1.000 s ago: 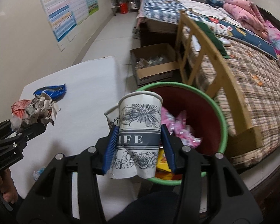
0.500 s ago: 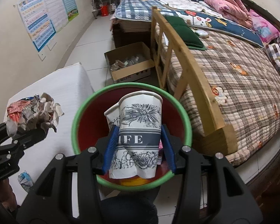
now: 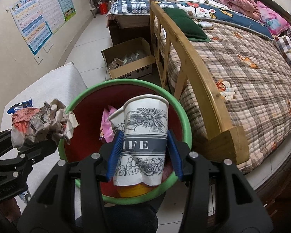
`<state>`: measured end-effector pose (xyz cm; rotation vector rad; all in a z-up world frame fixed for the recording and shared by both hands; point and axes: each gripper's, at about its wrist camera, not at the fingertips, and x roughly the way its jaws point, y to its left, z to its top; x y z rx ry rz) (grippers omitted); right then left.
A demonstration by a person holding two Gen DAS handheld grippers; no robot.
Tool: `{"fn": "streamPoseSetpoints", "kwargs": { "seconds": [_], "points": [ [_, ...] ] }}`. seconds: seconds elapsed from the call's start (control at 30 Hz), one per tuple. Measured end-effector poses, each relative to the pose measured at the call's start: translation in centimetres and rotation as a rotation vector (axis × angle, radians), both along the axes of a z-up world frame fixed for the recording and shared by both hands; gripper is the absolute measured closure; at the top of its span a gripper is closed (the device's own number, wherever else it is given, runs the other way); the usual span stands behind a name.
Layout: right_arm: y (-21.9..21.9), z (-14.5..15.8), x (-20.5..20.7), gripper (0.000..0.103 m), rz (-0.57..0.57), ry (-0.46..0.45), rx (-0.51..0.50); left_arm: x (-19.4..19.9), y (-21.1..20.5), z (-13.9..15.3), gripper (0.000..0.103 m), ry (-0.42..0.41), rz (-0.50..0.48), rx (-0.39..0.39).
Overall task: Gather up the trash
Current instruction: 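Carry the cup and paper over the green bin and open both tools, then move both tools back over the table toward the wrapper and blue bag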
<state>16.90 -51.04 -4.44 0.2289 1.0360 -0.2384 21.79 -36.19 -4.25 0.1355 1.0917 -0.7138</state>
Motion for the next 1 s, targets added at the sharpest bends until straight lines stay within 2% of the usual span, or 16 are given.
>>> {"fn": "streamPoseSetpoints", "kwargs": {
  "seconds": [0.3,0.33,0.43,0.47,0.6,0.73,0.77,0.83,1.0],
  "points": [
    [-0.5,-0.6,0.3,0.057,0.008,0.005,0.013,0.1,-1.0,-0.3,0.061,-0.012,-0.007,0.031],
    [-0.6,-0.6,0.2,0.056,0.007,0.006,0.013,0.0,-1.1,-0.3,0.058,-0.014,-0.008,0.035],
    [-0.8,-0.7,0.2,0.054,0.007,0.014,0.010,-0.1,-1.2,-0.4,0.038,-0.020,-0.003,0.040],
    [-0.8,-0.7,0.2,0.047,0.006,0.016,0.008,-0.2,-1.2,-0.4,0.035,-0.019,-0.009,0.041],
    [-0.8,-0.4,0.0,0.032,0.003,0.005,-0.010,-0.8,-1.2,-0.2,0.031,-0.040,-0.033,0.063],
    [-0.6,0.0,0.0,0.016,0.002,-0.002,-0.025,-0.9,-0.3,0.1,0.019,-0.057,-0.024,0.067],
    [-0.5,0.1,-0.1,0.011,0.001,-0.004,-0.029,-0.9,-0.2,0.1,0.014,-0.059,-0.020,0.069],
    [-0.3,0.2,0.0,0.008,0.001,-0.006,-0.033,-0.8,0.4,0.3,0.008,-0.071,-0.003,0.075],
    [0.3,0.7,0.0,0.005,0.005,-0.010,-0.039,-0.5,2.3,0.4,0.008,-0.050,0.034,0.074]
  ]
}}
